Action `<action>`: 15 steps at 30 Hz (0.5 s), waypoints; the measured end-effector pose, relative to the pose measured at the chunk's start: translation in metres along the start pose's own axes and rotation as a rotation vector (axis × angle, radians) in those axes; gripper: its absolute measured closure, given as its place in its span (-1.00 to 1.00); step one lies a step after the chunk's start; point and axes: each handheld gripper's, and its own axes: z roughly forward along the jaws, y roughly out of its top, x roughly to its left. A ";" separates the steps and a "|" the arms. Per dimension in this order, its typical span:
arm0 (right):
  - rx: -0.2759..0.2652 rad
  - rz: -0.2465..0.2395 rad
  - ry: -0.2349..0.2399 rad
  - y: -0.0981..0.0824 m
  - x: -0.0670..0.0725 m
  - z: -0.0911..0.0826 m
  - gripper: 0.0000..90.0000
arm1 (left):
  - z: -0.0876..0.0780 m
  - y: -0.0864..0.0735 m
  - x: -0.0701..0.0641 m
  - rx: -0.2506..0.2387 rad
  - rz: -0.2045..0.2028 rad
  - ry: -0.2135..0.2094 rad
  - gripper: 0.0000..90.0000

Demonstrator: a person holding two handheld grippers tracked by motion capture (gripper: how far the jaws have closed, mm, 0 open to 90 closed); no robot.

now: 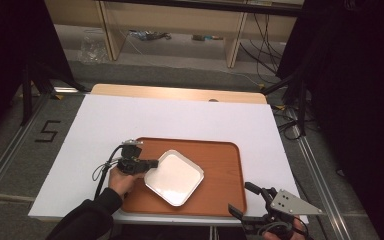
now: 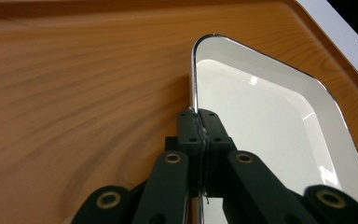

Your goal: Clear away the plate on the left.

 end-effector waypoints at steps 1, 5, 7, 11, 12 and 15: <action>0.000 0.000 0.000 0.000 0.000 0.000 -0.62 | 0.000 0.000 0.000 0.000 0.000 0.000 0.96; -0.009 0.022 0.003 0.000 0.002 0.001 -0.62 | 0.005 -0.003 -0.004 0.015 0.018 0.005 0.95; -0.008 0.000 -0.007 0.000 0.000 0.000 -0.62 | 0.007 -0.005 -0.005 0.020 0.018 -0.009 0.95; -0.012 0.001 0.005 0.000 0.000 0.001 -0.62 | 0.009 -0.007 -0.008 0.032 0.019 -0.021 0.95; 0.003 0.000 0.002 0.000 0.000 0.000 -0.62 | 0.010 -0.007 -0.009 0.033 0.014 -0.023 0.95; -0.005 0.019 -0.001 0.000 0.001 0.000 -0.62 | 0.010 -0.008 -0.010 0.041 0.023 -0.031 0.95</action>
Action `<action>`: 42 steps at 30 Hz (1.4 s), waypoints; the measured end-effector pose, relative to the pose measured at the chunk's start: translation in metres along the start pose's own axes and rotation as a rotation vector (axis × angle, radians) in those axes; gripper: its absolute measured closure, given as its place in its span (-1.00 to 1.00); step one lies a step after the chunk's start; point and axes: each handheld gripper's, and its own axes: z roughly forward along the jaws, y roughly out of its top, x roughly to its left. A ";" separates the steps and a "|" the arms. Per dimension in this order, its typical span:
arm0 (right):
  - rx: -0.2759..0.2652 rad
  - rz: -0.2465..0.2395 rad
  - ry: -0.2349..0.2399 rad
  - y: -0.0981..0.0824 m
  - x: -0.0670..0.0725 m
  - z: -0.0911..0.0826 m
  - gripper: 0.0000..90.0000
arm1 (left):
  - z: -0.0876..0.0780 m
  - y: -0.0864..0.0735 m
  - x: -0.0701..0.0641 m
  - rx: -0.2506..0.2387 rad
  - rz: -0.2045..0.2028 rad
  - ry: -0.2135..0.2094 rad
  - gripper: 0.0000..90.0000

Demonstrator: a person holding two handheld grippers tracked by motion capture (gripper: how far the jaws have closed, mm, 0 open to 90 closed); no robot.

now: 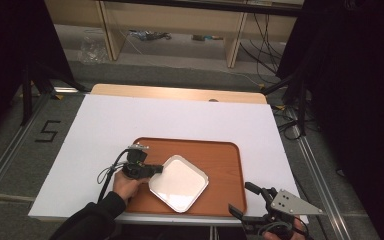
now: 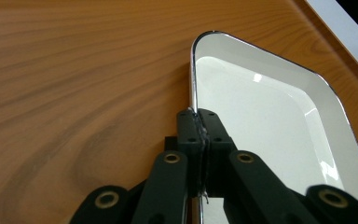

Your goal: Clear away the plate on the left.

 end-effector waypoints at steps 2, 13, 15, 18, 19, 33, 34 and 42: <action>-0.009 -0.020 0.006 0.000 -0.001 0.001 -0.62 | 0.000 -0.001 -0.001 -0.008 -0.005 0.004 0.94; -0.001 -0.027 -0.008 0.000 -0.001 0.000 -0.62 | -0.002 -0.009 -0.007 0.027 0.046 -0.003 0.87; 0.012 -0.006 -0.005 0.000 0.000 -0.001 -0.62 | -0.002 -0.010 -0.005 0.021 0.085 -0.023 0.87; -0.024 -0.015 0.009 0.000 -0.001 0.002 -0.62 | -0.005 -0.013 -0.005 0.023 0.069 -0.010 0.84; 0.008 -0.010 -0.004 0.000 0.000 -0.001 -0.62 | -0.008 -0.015 -0.007 0.033 0.052 0.007 0.84; 0.016 -0.001 0.001 0.000 0.000 -0.001 -0.62 | -0.018 -0.023 -0.009 0.062 0.020 0.009 0.77; -0.004 -0.002 0.003 0.000 0.000 0.000 -0.62 | -0.019 -0.024 -0.009 0.064 0.019 0.006 0.77; 0.012 -0.014 -0.004 0.000 0.000 0.000 -0.62 | -0.026 -0.032 -0.012 0.091 0.006 -0.023 0.74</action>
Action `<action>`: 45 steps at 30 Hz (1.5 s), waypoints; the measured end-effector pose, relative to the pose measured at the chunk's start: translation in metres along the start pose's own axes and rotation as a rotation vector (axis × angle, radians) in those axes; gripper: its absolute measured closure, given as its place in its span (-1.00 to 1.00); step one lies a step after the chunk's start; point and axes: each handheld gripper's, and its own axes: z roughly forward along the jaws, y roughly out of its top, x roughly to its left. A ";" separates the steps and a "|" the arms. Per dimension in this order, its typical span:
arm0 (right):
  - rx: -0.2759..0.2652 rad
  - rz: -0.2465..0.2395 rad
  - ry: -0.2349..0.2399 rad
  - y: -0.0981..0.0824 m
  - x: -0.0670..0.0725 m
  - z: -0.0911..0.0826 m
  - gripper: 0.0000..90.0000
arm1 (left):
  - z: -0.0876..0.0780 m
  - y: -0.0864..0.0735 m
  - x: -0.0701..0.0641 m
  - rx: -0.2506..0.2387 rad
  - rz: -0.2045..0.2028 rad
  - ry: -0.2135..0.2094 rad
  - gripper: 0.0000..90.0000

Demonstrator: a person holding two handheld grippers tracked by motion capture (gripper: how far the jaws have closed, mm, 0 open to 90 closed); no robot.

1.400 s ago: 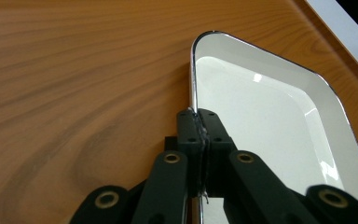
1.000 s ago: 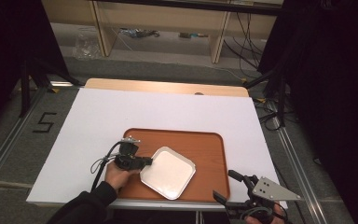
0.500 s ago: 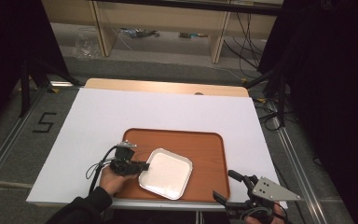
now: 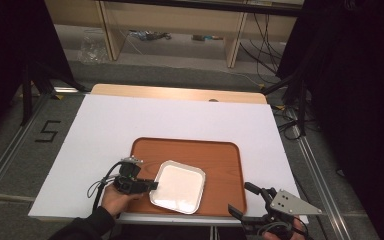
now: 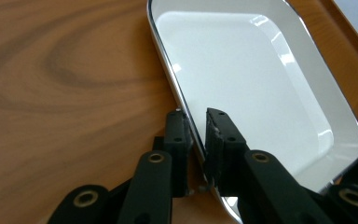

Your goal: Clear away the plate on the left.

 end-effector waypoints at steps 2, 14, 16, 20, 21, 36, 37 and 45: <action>0.005 0.033 0.019 0.000 0.002 0.000 -0.62 | 0.000 -0.002 -0.003 -0.001 0.006 0.013 0.74; -0.003 0.014 0.019 0.000 0.001 0.001 -0.62 | -0.003 -0.008 -0.012 0.033 0.010 -0.006 0.71; 0.000 -0.006 0.014 0.000 0.000 0.000 -0.62 | -0.002 -0.009 -0.013 0.025 0.000 -0.004 0.70; -0.018 -0.009 0.007 0.000 0.000 0.001 -0.62 | -0.004 -0.010 -0.014 0.042 0.004 -0.012 0.68; -0.017 -0.006 0.007 0.000 0.000 0.001 -0.62 | -0.004 -0.011 -0.015 0.047 0.004 -0.011 0.68; 0.004 0.001 -0.001 0.000 0.000 0.000 -0.62 | -0.006 -0.014 -0.019 0.073 0.018 -0.031 0.63; 0.005 -0.002 0.000 0.000 0.000 0.000 -0.62 | -0.005 -0.014 -0.019 0.074 0.023 -0.036 0.63; 0.000 -0.008 0.004 0.000 -0.001 0.001 -0.62 | -0.004 -0.016 -0.024 0.063 0.003 -0.044 0.60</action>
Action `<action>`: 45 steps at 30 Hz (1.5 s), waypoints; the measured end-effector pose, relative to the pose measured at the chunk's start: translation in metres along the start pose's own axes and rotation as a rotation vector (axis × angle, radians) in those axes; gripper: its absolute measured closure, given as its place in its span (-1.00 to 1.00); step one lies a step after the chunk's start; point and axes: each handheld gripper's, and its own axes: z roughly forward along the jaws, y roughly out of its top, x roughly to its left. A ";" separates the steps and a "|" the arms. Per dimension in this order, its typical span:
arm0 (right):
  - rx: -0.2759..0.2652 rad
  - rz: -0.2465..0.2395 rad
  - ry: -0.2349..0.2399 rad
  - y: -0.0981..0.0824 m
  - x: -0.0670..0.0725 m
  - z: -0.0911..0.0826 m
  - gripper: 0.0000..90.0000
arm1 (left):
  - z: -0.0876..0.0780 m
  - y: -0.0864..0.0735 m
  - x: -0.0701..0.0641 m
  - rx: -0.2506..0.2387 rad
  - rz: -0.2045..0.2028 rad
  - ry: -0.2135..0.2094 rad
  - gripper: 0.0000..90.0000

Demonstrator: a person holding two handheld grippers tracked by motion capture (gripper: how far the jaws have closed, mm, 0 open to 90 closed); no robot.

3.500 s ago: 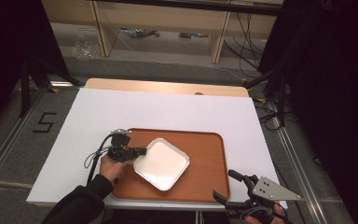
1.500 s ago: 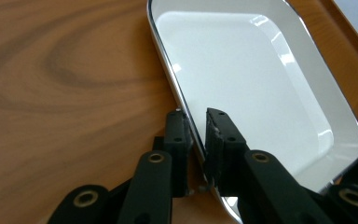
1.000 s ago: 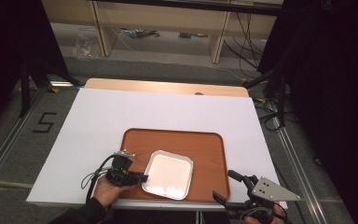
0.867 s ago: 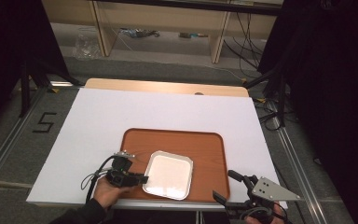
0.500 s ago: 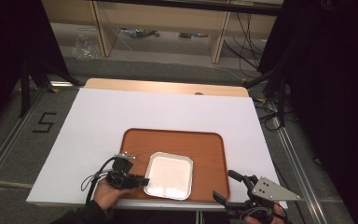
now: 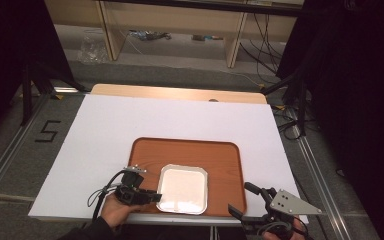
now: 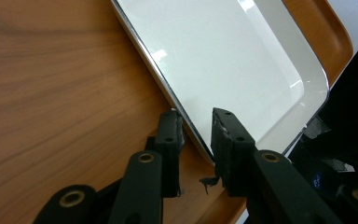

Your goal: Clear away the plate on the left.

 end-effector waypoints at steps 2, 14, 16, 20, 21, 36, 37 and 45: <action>-0.002 0.007 -0.004 0.000 0.001 -0.001 -0.62 | 0.000 0.000 -0.001 0.004 0.000 -0.007 0.60; 0.007 0.010 0.013 0.000 0.001 -0.001 -0.62 | 0.000 -0.001 -0.006 0.011 0.030 -0.028 0.60; 0.001 0.000 0.002 0.000 0.000 0.000 -0.62 | 0.002 -0.002 -0.007 -0.007 0.024 -0.022 0.60; 0.004 0.001 0.008 0.000 0.000 0.000 -0.62 | 0.003 -0.002 -0.010 -0.009 0.010 -0.027 0.59; 0.000 -0.001 -0.002 0.000 0.000 0.000 -0.62 | 0.003 -0.002 -0.011 -0.022 0.008 -0.024 0.59; 0.008 0.009 0.013 0.000 0.001 -0.001 -0.62 | -0.004 0.000 -0.016 -0.005 0.068 0.010 0.36; 0.004 0.000 0.009 0.000 0.000 0.000 -0.62 | -0.006 -0.001 -0.019 0.005 0.029 0.000 0.34; 0.000 0.000 -0.001 0.000 0.000 0.000 -0.62 | -0.012 0.003 -0.013 -0.067 0.041 0.050 -0.06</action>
